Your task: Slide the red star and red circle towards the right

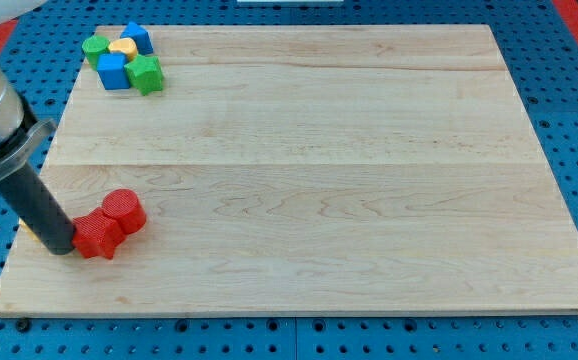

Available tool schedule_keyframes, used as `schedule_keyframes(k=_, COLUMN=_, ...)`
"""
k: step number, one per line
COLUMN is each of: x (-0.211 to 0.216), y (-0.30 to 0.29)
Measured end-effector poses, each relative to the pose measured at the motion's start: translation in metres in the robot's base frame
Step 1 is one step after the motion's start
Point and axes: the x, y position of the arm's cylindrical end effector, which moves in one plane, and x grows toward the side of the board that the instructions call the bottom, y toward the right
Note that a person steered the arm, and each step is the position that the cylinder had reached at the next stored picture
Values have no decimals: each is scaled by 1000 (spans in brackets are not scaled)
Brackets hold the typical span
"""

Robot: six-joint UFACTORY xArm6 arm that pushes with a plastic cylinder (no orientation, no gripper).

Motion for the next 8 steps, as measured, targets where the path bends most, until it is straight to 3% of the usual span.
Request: schedule_keyframes(k=8, x=-85, y=65)
